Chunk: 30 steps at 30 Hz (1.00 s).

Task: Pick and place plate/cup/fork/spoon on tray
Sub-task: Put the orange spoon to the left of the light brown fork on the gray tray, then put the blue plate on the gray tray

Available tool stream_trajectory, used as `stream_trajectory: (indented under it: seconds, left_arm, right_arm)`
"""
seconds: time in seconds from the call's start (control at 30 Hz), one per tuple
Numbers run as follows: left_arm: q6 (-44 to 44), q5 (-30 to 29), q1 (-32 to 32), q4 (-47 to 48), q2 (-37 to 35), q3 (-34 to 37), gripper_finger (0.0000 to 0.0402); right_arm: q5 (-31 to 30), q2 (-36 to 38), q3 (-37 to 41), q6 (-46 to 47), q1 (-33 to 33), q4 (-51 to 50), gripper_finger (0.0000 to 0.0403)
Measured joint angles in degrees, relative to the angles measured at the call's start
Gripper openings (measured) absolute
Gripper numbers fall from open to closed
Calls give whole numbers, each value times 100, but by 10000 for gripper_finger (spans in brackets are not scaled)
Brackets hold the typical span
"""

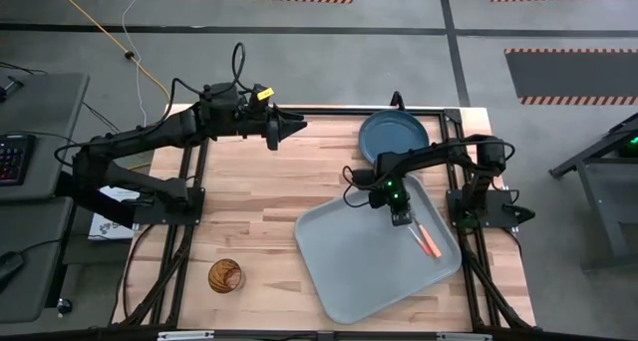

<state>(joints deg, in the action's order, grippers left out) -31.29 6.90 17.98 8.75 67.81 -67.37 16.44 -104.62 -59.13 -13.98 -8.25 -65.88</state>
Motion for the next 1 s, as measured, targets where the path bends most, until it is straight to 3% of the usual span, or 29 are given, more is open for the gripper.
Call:
stream_trajectory:
  seconds: [0.73, 1.0]
  left_arm:
    - [2, 1, 0, 5, 0, 0, 170]
    - [100, 2, 0, 46, 0, 0, 170]
  right_arm:
    - [-233, 26, 0, 1469, -2, 213, 118]
    - [-533, 600, 0, 1773, -121, 173, 124]
